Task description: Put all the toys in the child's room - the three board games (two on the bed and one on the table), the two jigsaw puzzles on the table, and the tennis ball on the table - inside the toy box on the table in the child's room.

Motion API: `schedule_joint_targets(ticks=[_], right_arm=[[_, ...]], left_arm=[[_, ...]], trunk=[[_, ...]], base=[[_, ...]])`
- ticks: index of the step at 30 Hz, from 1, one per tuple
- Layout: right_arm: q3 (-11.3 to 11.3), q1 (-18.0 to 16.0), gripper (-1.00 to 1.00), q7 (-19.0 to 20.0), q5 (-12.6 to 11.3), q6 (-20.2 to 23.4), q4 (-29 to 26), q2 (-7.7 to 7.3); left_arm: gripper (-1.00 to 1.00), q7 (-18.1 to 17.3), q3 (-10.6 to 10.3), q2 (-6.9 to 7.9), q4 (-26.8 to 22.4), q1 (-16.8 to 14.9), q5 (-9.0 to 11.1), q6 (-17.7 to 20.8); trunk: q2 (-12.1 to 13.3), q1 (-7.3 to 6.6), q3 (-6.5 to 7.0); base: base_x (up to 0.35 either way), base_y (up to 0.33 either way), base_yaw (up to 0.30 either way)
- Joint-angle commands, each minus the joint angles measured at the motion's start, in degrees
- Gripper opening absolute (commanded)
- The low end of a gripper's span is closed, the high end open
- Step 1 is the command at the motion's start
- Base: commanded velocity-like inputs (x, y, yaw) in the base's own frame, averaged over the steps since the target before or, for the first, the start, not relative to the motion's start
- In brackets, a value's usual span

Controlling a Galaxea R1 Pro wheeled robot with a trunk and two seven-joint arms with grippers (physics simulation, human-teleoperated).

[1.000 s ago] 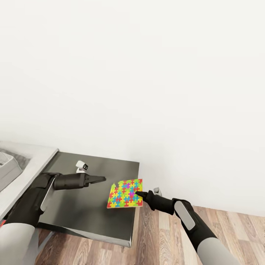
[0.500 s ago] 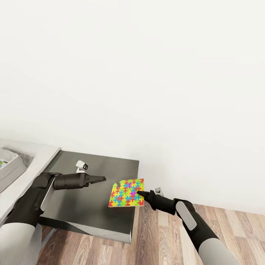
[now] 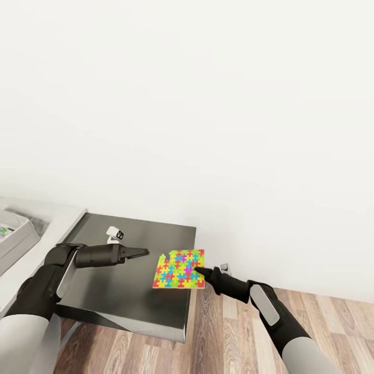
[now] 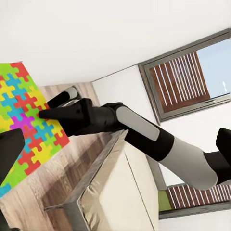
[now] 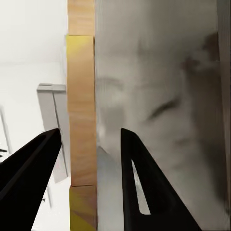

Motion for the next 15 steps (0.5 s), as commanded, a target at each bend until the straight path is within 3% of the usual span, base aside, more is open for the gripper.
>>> schedule_joint_targets(ticks=[1, 5, 10, 15], right_arm=[[-0.22, -0.02, -1.0, 0.44, 0.08, 0.19, 0.0, -0.03], [-1.19, 0.21, -1.0, 1.99, 0.1, 0.19, -0.05, -0.39], [-1.49, 0.36, -1.0, 2.83, 0.11, -0.33, -0.08, -0.78], [-1.52, 0.4, -1.0, 2.97, 0.11, -1.16, -0.09, -1.12]], left_arm=[[1.0, -0.17, -0.02, 0.02, -0.01, -0.02, 0.04, 0.6], [1.0, -0.3, 0.04, 0.62, -0.02, -0.02, 0.11, 0.6], [1.0, -0.8, 0.14, 3.04, 0.04, -0.02, 0.46, 0.57], [1.0, -2.16, 0.17, 3.57, 0.04, -0.01, 0.3, 0.55]], trunk=[[0.35, -0.21, 0.11], [1.95, -1.08, 0.96], [3.96, -2.18, 2.26], [5.96, -3.28, 3.61]], base=[[0.0, 0.0, 0.0], [0.0, 0.0, 0.0], [0.0, 0.0, 0.0], [0.0, 0.0, 0.0]])
